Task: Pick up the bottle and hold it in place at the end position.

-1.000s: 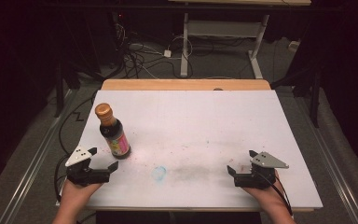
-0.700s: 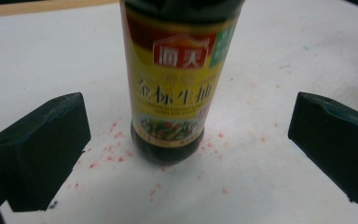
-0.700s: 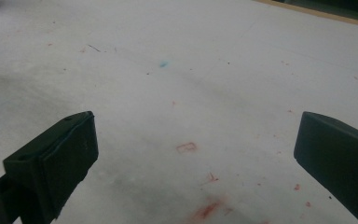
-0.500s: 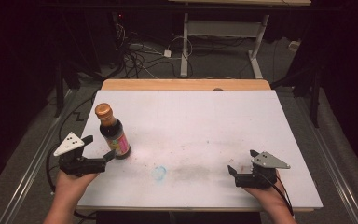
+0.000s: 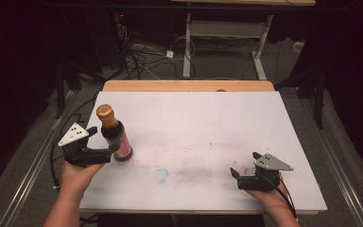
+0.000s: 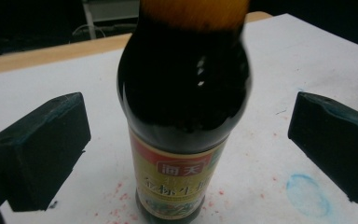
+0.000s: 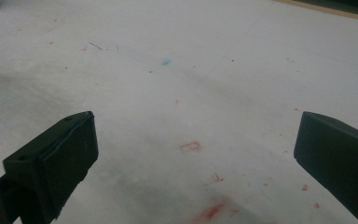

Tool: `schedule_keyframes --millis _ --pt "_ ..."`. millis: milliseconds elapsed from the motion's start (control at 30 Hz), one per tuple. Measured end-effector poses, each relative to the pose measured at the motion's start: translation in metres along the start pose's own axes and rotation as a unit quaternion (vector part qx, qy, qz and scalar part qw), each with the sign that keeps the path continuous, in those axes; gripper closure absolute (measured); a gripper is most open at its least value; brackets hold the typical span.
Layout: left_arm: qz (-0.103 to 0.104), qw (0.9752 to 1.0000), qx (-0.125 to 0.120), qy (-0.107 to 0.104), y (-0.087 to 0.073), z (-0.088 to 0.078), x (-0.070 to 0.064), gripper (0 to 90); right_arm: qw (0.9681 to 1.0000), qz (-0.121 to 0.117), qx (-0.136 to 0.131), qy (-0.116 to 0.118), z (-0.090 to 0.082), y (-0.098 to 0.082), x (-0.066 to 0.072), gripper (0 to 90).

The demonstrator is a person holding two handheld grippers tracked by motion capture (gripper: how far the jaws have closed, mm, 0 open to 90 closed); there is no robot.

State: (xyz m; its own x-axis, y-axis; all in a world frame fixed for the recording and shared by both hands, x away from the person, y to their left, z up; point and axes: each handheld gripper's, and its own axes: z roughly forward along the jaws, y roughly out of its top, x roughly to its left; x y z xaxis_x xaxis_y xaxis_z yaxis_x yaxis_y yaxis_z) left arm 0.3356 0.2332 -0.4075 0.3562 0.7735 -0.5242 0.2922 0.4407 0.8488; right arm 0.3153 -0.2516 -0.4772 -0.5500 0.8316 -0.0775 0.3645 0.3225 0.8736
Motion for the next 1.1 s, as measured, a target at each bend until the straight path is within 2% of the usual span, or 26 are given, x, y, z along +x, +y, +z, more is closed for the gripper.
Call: schedule_keyframes --millis 200,333,467,567,633,733,933,1100 --pt "0.001 0.9999 0.014 0.006 -0.012 0.013 0.01 0.0 1.0 0.002 0.001 -0.001 0.0 0.0 0.0 0.4" --pt "0.002 0.9999 0.016 0.004 -0.017 0.02 0.013 0.5 1.0 0.002 0.001 -0.001 0.0 0.0 0.0 0.4" --pt "0.01 0.9997 0.023 0.008 -0.024 0.027 0.013 5.0 1.0 0.003 0.0 -0.001 0.0 0.0 0.0 0.4" --pt "0.019 0.9996 0.017 0.012 -0.027 0.03 0.013 15.5 1.0 0.004 0.004 0.001 0.0 0.0 -0.001 0.4" --pt "0.021 0.9996 0.014 0.016 -0.029 0.032 0.014 16.7 1.0 0.005 0.006 0.001 0.0 0.0 -0.001 0.5" --pt "0.025 0.9995 -0.001 0.018 -0.032 0.031 0.014 27.4 1.0 0.008 0.004 -0.002 0.0 0.0 -0.001 0.5" --pt "0.034 0.9992 -0.008 0.02 -0.034 0.031 0.014 28.9 0.9999 0.008 0.006 -0.005 -0.002 -0.001 -0.002 0.4" --pt "0.034 0.9993 -0.003 0.016 -0.033 0.03 0.014 29.2 0.9999 0.009 0.008 -0.002 -0.001 0.0 -0.003 0.5"
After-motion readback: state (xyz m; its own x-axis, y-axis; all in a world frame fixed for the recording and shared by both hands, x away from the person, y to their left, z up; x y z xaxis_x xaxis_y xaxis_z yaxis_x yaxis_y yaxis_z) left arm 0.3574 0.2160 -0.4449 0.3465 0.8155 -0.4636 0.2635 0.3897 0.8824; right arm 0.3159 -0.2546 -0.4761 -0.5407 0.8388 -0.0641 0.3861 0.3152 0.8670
